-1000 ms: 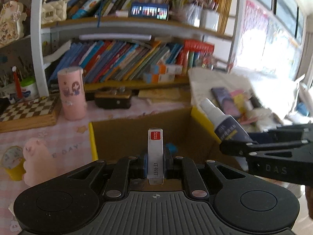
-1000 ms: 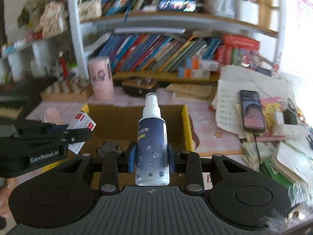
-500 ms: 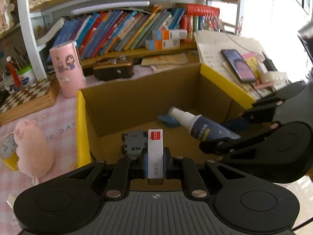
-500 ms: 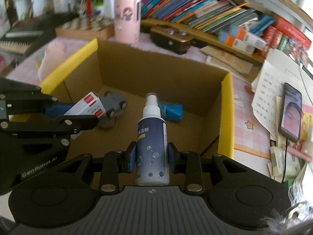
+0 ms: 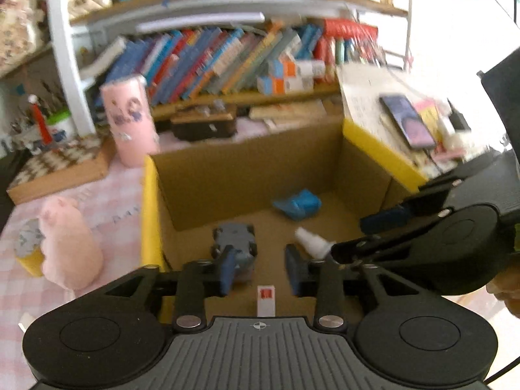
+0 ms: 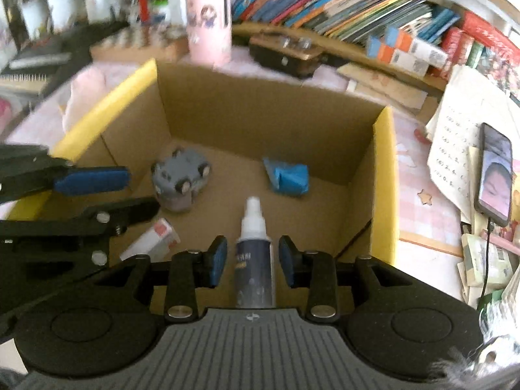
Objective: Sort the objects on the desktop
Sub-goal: 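Lower both grippers into the yellow box and open them to release, then withdraw both grippers from the box back over the table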
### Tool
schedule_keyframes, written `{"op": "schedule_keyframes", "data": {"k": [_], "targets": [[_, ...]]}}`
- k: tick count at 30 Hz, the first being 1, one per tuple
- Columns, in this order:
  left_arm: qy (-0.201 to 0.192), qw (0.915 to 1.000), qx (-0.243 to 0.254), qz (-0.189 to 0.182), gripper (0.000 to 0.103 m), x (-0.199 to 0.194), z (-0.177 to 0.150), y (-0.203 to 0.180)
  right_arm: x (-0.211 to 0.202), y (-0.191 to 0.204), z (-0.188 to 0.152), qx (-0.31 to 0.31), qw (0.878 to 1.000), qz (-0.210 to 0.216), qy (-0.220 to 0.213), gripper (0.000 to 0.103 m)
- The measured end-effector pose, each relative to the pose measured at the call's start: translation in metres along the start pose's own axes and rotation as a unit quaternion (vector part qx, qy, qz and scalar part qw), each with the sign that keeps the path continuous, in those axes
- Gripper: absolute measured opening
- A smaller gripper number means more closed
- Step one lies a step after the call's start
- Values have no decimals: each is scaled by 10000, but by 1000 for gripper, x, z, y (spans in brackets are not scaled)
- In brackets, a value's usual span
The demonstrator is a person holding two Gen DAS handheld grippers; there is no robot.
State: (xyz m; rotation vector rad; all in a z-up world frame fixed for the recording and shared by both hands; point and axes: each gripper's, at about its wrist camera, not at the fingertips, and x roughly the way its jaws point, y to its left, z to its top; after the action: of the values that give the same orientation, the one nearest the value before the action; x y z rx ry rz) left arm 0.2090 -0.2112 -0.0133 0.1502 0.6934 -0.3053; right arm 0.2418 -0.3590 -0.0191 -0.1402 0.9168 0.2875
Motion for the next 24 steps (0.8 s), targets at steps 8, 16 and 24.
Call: {"op": "schedule_keyframes", "data": {"k": [8,16,24], "targets": [[-710,9969,-247,235,68,-55,4,10,-58,-5,-12,606,9937,-102,-939,48],[-1150,9914,-284,560,86,-97,-15,19,-101,7,-47,1343,9789,-508,-1454,52],[-610,9965,-329,476,91,-94,-52,19,-106,44,-82,1550,9774,-711,-1252,56]]}}
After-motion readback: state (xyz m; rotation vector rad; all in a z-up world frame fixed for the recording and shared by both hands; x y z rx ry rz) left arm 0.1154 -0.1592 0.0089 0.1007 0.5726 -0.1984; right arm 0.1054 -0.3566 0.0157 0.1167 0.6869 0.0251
